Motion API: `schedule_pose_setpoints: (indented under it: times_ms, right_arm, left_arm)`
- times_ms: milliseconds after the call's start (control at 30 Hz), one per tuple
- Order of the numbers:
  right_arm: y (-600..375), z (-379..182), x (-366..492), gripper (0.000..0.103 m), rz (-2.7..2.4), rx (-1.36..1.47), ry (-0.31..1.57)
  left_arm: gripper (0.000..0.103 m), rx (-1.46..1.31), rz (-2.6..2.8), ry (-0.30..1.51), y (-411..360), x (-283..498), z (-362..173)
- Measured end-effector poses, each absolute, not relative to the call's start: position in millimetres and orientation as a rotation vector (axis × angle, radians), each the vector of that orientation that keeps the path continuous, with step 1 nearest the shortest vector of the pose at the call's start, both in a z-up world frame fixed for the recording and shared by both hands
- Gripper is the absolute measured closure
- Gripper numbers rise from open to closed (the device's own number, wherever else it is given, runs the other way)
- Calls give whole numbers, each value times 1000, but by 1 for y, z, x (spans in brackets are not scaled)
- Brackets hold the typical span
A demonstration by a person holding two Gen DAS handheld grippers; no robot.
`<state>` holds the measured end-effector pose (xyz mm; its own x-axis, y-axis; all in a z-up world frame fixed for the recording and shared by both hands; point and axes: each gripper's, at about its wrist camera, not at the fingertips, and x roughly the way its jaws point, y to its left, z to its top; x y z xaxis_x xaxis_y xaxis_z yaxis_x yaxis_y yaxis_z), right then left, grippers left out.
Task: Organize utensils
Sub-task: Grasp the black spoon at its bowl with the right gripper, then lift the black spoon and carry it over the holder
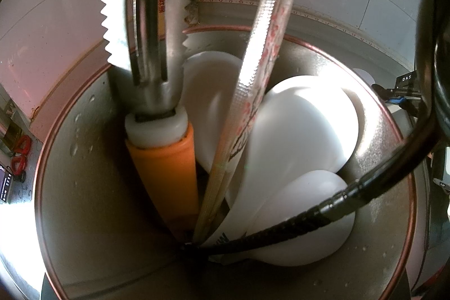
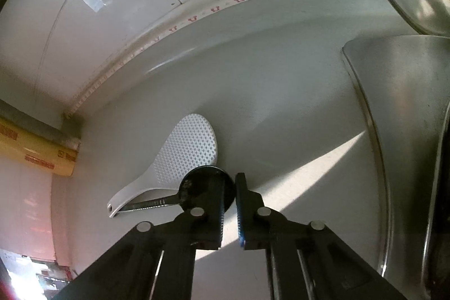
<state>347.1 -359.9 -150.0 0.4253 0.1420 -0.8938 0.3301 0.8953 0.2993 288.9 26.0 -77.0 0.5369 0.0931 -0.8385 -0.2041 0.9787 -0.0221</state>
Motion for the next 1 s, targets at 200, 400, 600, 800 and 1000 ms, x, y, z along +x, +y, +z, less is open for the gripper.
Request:
schedule_pose_setpoints:
  times_ms: [200, 400, 600, 800, 1000]
  right_arm:
    - [-352, -142, 340, 96, -135, 443, 1104]
    - [-348, -114, 324, 97, -145, 362, 1020]
    - [-344, -84, 301, 97, -152, 284, 939]
    - [-339, -63, 285, 96, -154, 263, 887]
    - [-330, -46, 273, 96, -141, 243, 838]
  left_arm:
    - [13, -122, 177, 989, 26, 289, -77]
    - [13, -123, 177, 989, 26, 289, -77]
    - [13, -123, 177, 989, 26, 289, -77]
    - [13, -123, 177, 989, 26, 289, -77]
    - [13, -123, 177, 989, 26, 289, -77]
